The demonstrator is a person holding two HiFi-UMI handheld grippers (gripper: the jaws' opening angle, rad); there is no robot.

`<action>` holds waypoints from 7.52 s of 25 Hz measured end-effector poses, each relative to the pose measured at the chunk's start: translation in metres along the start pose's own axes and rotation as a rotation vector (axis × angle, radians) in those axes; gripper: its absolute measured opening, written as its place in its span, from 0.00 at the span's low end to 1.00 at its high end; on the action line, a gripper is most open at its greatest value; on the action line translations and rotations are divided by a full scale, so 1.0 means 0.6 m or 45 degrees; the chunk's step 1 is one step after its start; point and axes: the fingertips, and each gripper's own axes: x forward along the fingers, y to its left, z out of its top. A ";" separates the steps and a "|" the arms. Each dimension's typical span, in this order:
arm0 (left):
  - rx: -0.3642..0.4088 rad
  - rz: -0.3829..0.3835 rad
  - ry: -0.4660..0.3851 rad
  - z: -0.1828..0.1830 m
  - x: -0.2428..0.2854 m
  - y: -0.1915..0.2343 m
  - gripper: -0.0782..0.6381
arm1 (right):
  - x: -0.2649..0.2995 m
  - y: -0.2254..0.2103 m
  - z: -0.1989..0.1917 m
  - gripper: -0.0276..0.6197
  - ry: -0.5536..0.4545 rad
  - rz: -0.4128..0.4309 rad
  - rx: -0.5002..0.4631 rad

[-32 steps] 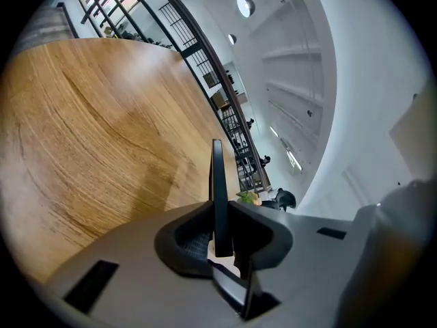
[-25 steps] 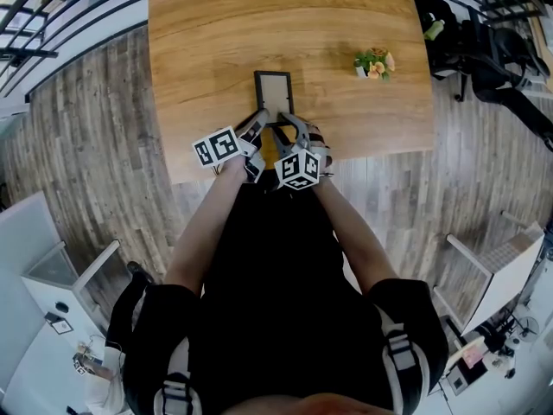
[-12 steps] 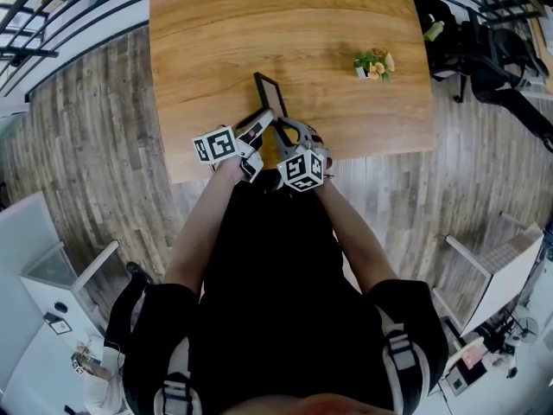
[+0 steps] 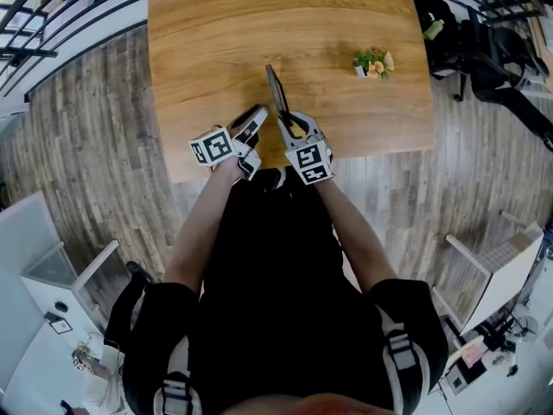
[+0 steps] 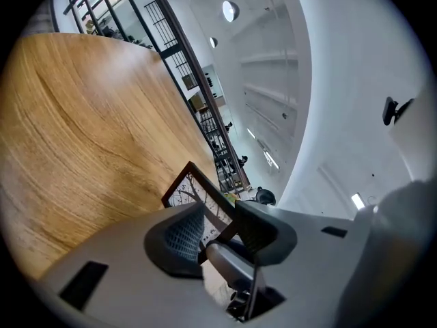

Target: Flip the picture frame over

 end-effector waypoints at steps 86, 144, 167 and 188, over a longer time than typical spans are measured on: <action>0.170 0.170 0.232 -0.066 0.050 0.087 0.22 | 0.013 -0.112 -0.109 0.19 0.032 0.185 1.039; 0.403 0.745 0.339 -0.061 0.063 0.195 0.26 | 0.075 -0.118 -0.144 0.28 0.295 0.083 0.831; 1.012 0.454 0.383 -0.005 -0.075 0.067 0.13 | -0.047 -0.086 -0.079 0.05 0.212 0.070 0.269; 1.116 0.289 0.416 -0.023 -0.124 0.020 0.13 | -0.160 -0.058 -0.078 0.05 0.081 -0.080 0.181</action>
